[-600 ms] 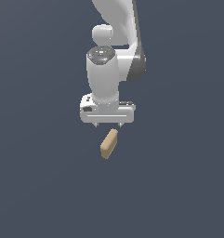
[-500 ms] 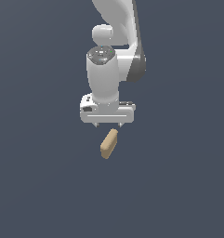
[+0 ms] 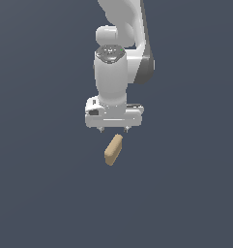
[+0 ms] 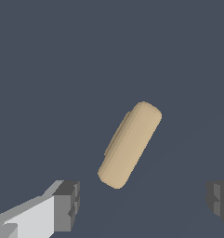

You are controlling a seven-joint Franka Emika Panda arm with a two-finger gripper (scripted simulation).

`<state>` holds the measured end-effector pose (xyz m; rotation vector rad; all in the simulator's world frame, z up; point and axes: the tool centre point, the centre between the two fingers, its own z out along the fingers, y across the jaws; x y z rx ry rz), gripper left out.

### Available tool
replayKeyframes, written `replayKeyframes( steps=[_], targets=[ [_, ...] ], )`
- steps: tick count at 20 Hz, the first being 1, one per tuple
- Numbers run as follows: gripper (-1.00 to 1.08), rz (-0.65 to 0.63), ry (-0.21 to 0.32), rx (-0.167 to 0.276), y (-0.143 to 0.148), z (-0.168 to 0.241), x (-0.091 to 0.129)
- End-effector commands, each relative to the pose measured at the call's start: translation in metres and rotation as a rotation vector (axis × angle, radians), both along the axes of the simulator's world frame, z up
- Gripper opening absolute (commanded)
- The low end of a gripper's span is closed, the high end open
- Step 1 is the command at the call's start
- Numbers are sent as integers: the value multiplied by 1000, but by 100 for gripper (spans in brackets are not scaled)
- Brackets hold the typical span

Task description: Pick up the object and move it to a goal position.

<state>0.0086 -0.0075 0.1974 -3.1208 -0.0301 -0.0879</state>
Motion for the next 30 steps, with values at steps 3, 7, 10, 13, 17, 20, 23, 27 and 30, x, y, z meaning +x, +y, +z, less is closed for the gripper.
replayKeyframes(
  steps=[3,7,10,13,17,20,23,27,30],
  targets=[
    [100,-3,0,-1,0,0,0],
    [100,-26,3,0,0,-3,1],
    [100,-58,7,1,-1,-6,2],
    [100,-101,13,2,-1,-10,4],
    [100,-177,22,4,-1,-17,7],
    [100,-247,31,4,-1,-24,10],
    [100,-323,39,3,-1,-32,12],
    [100,-405,49,0,-2,-40,15],
    [100,-452,53,-2,-2,-45,17]
  ],
)
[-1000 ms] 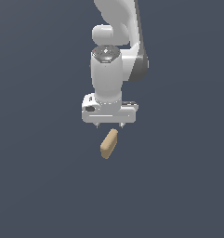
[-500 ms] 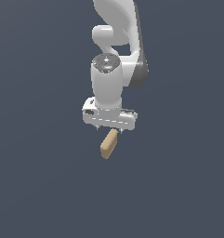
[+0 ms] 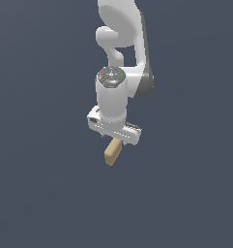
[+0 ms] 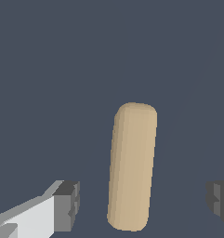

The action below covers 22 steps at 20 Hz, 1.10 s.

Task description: Pick up the object and move it to a goal position.

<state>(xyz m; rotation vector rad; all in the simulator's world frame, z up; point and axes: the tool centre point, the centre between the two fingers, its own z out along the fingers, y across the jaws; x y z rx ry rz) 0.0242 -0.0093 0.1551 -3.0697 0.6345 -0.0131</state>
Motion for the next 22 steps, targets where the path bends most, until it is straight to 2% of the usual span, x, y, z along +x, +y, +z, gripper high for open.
replayKeyframes(
  steps=[1,7,14,22],
  targets=[
    [100,-39,4,-2,0,-4,1],
    [100,-88,9,-4,0,-9,3],
    [100,-89,10,-4,0,-12,3],
    [100,-93,10,-5,0,-49,2]
  ],
)
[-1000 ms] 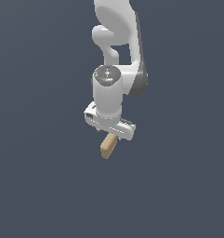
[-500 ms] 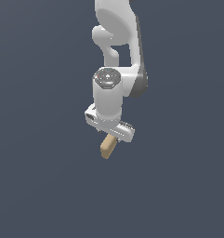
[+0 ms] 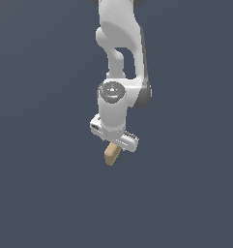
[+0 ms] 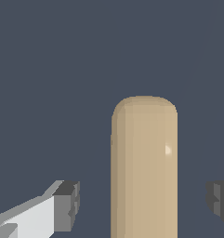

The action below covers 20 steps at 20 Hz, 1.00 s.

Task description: Pick up the object and move it to a goal position.

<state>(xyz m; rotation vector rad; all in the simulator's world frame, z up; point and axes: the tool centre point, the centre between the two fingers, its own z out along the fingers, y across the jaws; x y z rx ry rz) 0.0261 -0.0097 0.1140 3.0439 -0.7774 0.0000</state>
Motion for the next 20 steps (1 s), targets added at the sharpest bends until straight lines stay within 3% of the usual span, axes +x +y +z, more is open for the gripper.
replayKeyframes(
  steps=[1,7,8,20],
  targets=[
    [100,-1,0,0,0,-11,0],
    [100,-1,0,0,0,-18,1],
    [-100,-1,0,0,0,-18,1],
    [-100,-1,0,0,0,-17,1]
  ],
)
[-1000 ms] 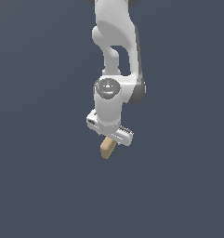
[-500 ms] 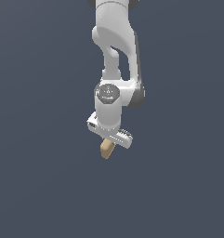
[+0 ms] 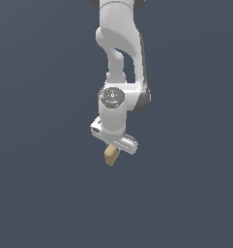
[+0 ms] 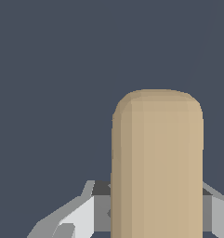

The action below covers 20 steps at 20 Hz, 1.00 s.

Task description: Pick up the object and move it to a goal position.

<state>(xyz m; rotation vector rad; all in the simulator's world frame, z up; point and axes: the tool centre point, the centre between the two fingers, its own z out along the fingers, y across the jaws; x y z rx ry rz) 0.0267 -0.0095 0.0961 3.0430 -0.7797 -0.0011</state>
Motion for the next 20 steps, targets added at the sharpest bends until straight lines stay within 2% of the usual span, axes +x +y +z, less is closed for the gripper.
replayKeyframes(
  steps=[1,10,20],
  targets=[
    [-100,0,-1,0,0,3,0],
    [-100,0,-1,0,7,46,-3],
    [-100,0,-1,0,21,150,-10]
  ],
)
